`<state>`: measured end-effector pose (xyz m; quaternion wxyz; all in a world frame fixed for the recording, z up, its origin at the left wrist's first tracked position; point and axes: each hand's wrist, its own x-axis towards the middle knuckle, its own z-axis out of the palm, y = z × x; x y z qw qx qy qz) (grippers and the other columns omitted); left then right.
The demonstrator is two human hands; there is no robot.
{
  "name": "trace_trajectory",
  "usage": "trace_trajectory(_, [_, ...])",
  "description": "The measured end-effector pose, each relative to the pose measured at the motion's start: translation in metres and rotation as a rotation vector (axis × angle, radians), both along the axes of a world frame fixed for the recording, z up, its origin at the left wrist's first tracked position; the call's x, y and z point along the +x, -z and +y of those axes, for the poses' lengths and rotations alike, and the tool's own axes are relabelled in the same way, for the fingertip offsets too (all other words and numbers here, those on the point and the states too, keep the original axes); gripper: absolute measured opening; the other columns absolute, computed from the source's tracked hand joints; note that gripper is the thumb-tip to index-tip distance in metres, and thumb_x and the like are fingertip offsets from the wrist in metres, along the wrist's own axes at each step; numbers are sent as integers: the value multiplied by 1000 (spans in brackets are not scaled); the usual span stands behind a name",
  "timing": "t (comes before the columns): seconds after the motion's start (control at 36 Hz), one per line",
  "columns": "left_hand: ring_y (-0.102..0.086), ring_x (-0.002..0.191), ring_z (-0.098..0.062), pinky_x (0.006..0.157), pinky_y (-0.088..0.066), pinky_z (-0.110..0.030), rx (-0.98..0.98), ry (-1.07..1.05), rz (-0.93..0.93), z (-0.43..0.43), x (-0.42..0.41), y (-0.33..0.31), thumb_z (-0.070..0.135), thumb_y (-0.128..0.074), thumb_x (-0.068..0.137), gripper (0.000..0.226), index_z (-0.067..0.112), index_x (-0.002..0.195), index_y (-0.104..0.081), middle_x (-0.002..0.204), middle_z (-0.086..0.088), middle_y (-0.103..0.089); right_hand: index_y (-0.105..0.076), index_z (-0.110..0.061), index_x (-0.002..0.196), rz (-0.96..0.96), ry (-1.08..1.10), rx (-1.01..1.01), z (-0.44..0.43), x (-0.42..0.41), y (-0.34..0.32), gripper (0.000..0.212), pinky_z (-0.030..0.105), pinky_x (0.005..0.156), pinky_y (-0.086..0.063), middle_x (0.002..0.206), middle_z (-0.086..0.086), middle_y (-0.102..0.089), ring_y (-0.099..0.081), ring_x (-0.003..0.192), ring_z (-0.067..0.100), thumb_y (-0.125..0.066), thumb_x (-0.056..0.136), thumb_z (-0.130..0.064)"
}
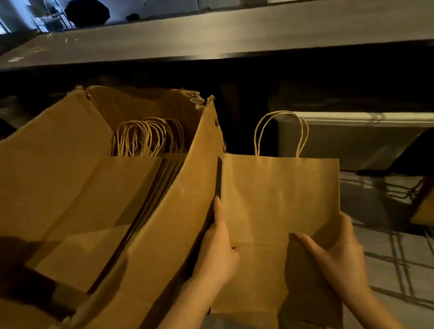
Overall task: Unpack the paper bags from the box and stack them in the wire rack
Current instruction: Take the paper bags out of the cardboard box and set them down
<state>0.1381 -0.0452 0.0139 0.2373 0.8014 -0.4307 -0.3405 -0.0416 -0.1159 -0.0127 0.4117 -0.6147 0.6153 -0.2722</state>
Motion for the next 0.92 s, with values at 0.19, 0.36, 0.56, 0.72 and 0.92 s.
trace_trajectory(0.19, [-25,140,-22,107,-37,-33,44,79,-148,9,-6,19,-2,-47,93,100,49,131,30,159,1,5,-20,-10,148,261,-117,-118,11,-6,33,100,44,96,-45,134,15,-50,-48,121,33,-77,72,-39])
trace_trajectory(0.36, [-17,143,-30,101,-38,-32,136,224,-123,11,0,26,4,-45,96,87,41,145,17,156,0,21,-26,-6,146,512,-152,-133,9,-9,46,91,45,100,-32,130,23,-46,-40,116,41,-67,78,-50])
trace_trajectory(0.56, [-15,144,-23,115,-22,-36,162,404,-111,-1,2,-26,25,-48,98,67,26,152,-9,159,-1,-4,-51,-17,132,483,-150,-254,0,16,15,50,43,102,-36,139,9,-46,-38,127,31,-61,88,-38])
trace_trajectory(0.72, [-39,131,-15,103,-39,-32,-89,457,-279,8,-3,-118,36,-47,97,54,31,146,-25,148,7,-34,-66,-15,105,158,-210,-496,-15,60,-52,23,26,73,-47,91,-6,-66,-63,89,14,-57,90,-30])
trace_trajectory(0.92, [-46,116,-6,87,-42,-22,-331,378,-568,38,44,-187,45,-40,97,51,37,144,-23,134,14,-43,-66,-15,100,-47,-415,-769,-20,127,-133,19,17,67,-49,84,-10,-63,-62,77,4,-56,90,-28])
